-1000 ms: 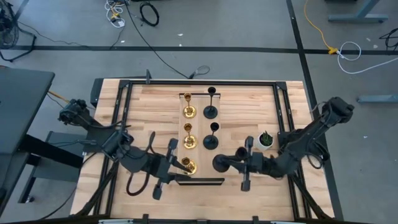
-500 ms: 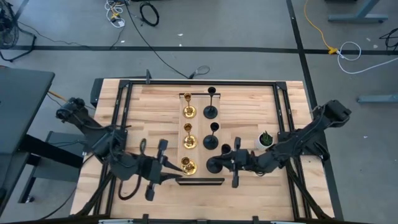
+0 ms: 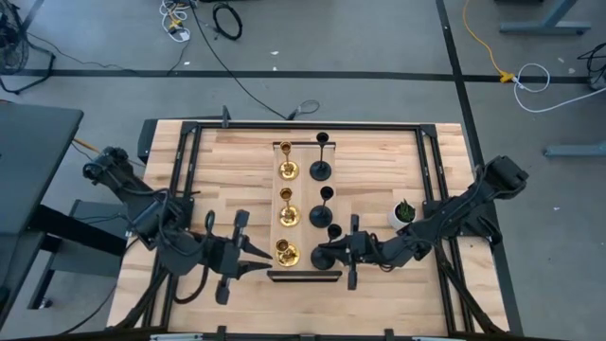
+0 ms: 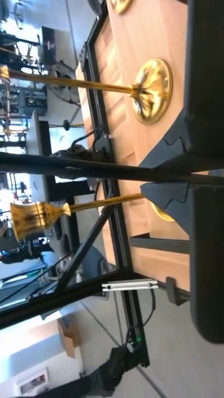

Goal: Pick & Place candle stick holders
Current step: Put the black candle holder on the shelf

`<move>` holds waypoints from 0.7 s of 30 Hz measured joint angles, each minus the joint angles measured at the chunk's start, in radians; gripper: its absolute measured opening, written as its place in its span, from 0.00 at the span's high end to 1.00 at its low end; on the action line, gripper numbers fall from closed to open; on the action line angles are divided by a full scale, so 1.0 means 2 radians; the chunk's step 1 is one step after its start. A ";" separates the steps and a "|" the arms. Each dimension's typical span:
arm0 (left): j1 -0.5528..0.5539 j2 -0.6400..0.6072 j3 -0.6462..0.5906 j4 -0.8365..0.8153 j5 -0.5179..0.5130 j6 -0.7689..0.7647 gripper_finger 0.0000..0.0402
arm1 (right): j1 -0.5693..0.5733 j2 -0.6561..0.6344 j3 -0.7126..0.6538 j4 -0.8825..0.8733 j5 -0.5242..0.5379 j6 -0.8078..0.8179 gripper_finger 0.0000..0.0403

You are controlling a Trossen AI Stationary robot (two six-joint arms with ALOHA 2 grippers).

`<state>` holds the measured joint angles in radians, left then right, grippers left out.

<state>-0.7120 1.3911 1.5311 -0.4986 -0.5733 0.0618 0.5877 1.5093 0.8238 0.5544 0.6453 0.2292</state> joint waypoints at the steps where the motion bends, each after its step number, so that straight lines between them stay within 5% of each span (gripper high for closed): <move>1: 0.000 0.000 0.000 -0.002 -0.001 -0.001 0.82 | 0.000 0.000 0.000 -0.001 -0.002 0.001 1.00; 21: 0.000 0.000 0.000 -0.001 -0.001 -0.003 0.82 | 0.000 0.003 0.000 -0.019 -0.004 0.018 0.99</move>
<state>-0.7120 1.3914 1.5309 -0.4999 -0.5762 0.0559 0.5877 1.5154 0.8242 0.5167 0.6368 0.2646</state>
